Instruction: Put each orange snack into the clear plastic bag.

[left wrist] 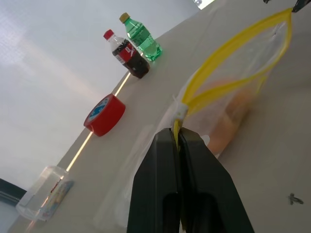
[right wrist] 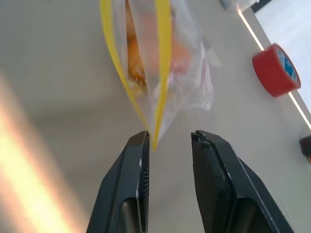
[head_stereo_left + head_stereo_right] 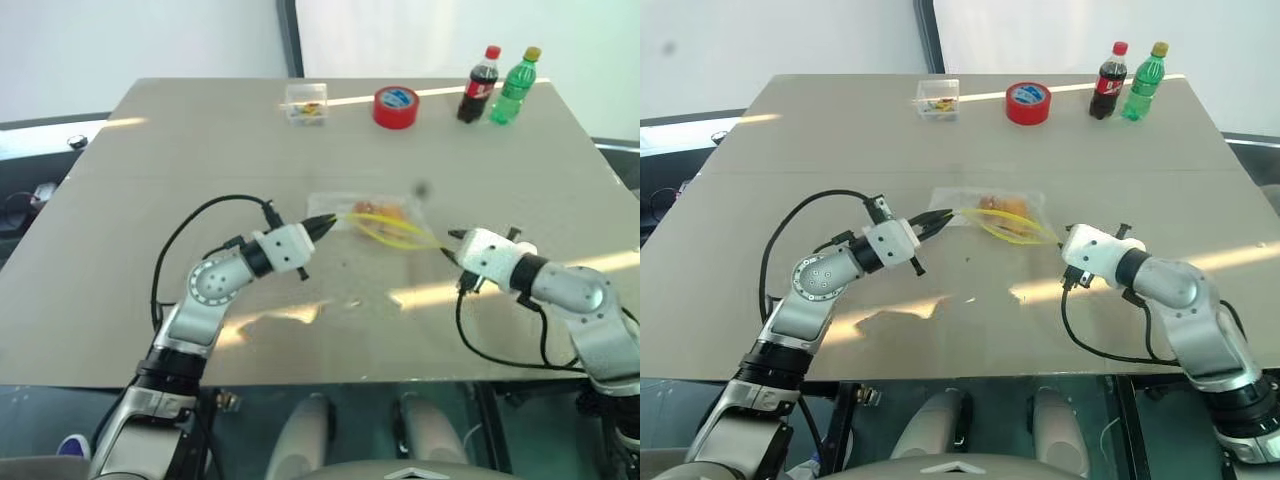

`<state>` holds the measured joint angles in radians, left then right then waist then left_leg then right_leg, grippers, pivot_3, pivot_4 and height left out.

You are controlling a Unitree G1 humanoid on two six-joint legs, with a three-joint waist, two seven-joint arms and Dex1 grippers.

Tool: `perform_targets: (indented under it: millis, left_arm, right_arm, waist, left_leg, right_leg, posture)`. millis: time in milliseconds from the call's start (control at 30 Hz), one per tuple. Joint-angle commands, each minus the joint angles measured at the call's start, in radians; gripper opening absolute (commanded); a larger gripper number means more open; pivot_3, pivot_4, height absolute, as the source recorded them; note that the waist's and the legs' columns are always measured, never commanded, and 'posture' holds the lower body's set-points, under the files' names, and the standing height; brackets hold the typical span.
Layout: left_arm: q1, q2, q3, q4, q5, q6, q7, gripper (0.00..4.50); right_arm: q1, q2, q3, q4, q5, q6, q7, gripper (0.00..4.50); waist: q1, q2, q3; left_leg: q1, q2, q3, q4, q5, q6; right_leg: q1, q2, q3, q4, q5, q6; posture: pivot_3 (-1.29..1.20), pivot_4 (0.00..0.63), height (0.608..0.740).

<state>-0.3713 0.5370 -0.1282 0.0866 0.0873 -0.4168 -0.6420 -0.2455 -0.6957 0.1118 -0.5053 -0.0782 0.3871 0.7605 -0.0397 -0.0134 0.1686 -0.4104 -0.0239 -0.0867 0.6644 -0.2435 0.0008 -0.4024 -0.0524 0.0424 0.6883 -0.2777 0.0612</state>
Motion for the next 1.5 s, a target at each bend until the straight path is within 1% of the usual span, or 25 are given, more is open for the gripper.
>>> perform_targets:
  millis: [33, 167, 267, 300, 400, 433, 500, 600, 767, 867, 933, 1167, 1500]
  left_arm:
    - [-0.008, 0.007, -0.006, -0.034, 0.037, -0.071, 0.023, 0.00]
    - [-0.005, 0.001, -0.008, -0.028, 0.050, -0.093, 0.036, 0.00]
    - [0.003, 0.000, -0.005, -0.033, 0.051, -0.094, 0.041, 0.00]
    - [0.006, 0.001, -0.004, -0.036, 0.052, -0.093, 0.044, 0.00]
    - [0.017, 0.002, -0.002, -0.049, 0.055, -0.087, 0.054, 0.00]
    - [0.019, 0.002, -0.002, -0.052, 0.056, -0.085, 0.057, 0.00]
    - [0.023, 0.001, -0.003, -0.055, 0.057, -0.083, 0.060, 0.00]
    - [0.027, 0.001, -0.003, -0.061, 0.059, -0.079, 0.065, 0.00]
    - [0.029, -0.001, -0.002, -0.068, 0.063, -0.077, 0.073, 0.00]
    - [0.031, 0.000, -0.001, -0.071, 0.064, -0.079, 0.076, 0.00]
    - [0.031, 0.003, 0.000, -0.072, 0.066, -0.080, 0.078, 0.00]
    - [0.037, 0.007, 0.002, -0.083, 0.065, -0.074, 0.082, 0.00]
    - [0.037, 0.007, -0.003, -0.088, 0.063, -0.068, 0.083, 0.00]
  right_arm:
    - [-0.124, 0.075, 0.078, -0.052, 0.013, 0.030, -0.006, 1.45]
    - [-0.240, 0.154, 0.202, 0.043, -0.059, -0.019, -0.024, 1.45]
    - [-0.302, 0.194, 0.260, 0.102, -0.085, -0.066, -0.024, 0.64]
    - [-0.321, 0.210, 0.269, 0.112, -0.082, -0.066, -0.023, 0.19]
    - [-0.349, 0.238, 0.282, 0.127, -0.075, -0.073, -0.011, 0.19]
    - [-0.353, 0.240, 0.285, 0.133, -0.078, -0.080, -0.008, 0.39]
    - [-0.365, 0.245, 0.287, 0.149, -0.088, -0.098, -0.009, 1.03]
    - [-0.381, 0.246, 0.290, 0.168, -0.108, -0.126, -0.012, 2.41]
    - [-0.386, 0.253, 0.310, 0.201, -0.133, -0.160, -0.009, 2.41]
    - [-0.392, 0.262, 0.319, 0.230, -0.153, -0.186, -0.018, 1.64]
    - [-0.397, 0.265, 0.323, 0.241, -0.168, -0.203, -0.017, 0.86]
    - [-0.403, 0.279, 0.333, 0.264, -0.205, -0.244, -0.010, 0.86]
    - [-0.419, 0.279, 0.316, 0.311, -0.208, -0.272, -0.005, 0.86]
  waist:
    - [-0.003, 0.000, 0.000]
    - [0.002, 0.000, 0.000]
    - [0.006, 0.000, 0.000]
    - [0.010, 0.000, 0.000]
    - [0.008, 0.000, 0.000]
    - [0.005, 0.000, 0.000]
    - [0.004, 0.000, 0.000]
    - [0.005, 0.000, 0.000]
    - [0.004, 0.000, 0.000]
    - [0.004, 0.000, 0.000]
    - [0.004, 0.000, 0.000]
    - [0.003, 0.000, 0.000]
    - [0.003, 0.000, 0.000]
  left_leg:
    - [0.000, 0.000, 0.000, 0.000, 0.000, 0.000]
    - [0.000, 0.000, -0.001, 0.001, 0.000, 0.000]
    - [-0.002, -0.001, -0.002, 0.002, 0.000, 0.000]
    - [-0.002, -0.001, -0.002, 0.003, 0.000, 0.000]
    - [-0.003, -0.001, -0.003, 0.003, 0.000, 0.000]
    - [-0.003, -0.001, -0.003, 0.003, 0.000, 0.000]
    - [-0.003, -0.001, -0.003, 0.003, 0.000, 0.000]
    - [-0.003, -0.001, -0.003, 0.003, 0.000, 0.000]
    - [-0.003, -0.001, -0.003, 0.003, 0.000, 0.000]
    - [-0.003, -0.001, -0.003, 0.003, 0.000, 0.000]
    - [-0.003, -0.001, -0.003, 0.003, 0.000, 0.000]
    - [-0.003, -0.001, -0.003, 0.003, 0.000, 0.000]
    - [-0.003, -0.001, -0.002, 0.003, 0.000, 0.000]
  right_leg:
    - [0.000, 0.000, 0.000, 0.000, 0.000, 0.000]
    - [0.000, 0.000, -0.001, 0.000, 0.000, 0.000]
    - [0.000, -0.001, -0.002, 0.000, 0.000, 0.000]
    - [0.000, -0.001, -0.002, 0.000, 0.000, 0.000]
    - [0.000, -0.001, -0.003, -0.001, 0.000, 0.000]
    - [0.000, -0.001, -0.003, -0.001, 0.000, 0.000]
    - [-0.001, -0.001, -0.003, 0.000, 0.000, 0.000]
    - [-0.001, -0.001, -0.003, 0.000, 0.000, 0.000]
    - [-0.001, -0.001, -0.003, 0.000, 0.000, 0.000]
    - [-0.001, -0.001, -0.003, 0.000, 0.000, 0.000]
    - [-0.001, -0.001, -0.003, 0.000, 0.000, 0.000]
    - [-0.001, -0.001, -0.002, 0.000, 0.000, 0.000]
    - [-0.001, -0.001, -0.002, 0.000, 0.000, 0.000]
  posture:
    - [0.00, 0.150, 0.740]
    - [0.00, 0.150, 0.740]
    - [0.00, 0.150, 0.740]
    - [0.00, 0.150, 0.740]
    - [0.00, 0.150, 0.740]
    - [0.00, 0.150, 0.740]
    - [0.00, 0.150, 0.740]
    - [0.00, 0.150, 0.740]
    - [0.00, 0.150, 0.740]
    - [0.00, 0.150, 0.740]
    - [0.00, 0.150, 0.740]
    - [0.00, 0.150, 0.740]
    - [0.00, 0.150, 0.740]
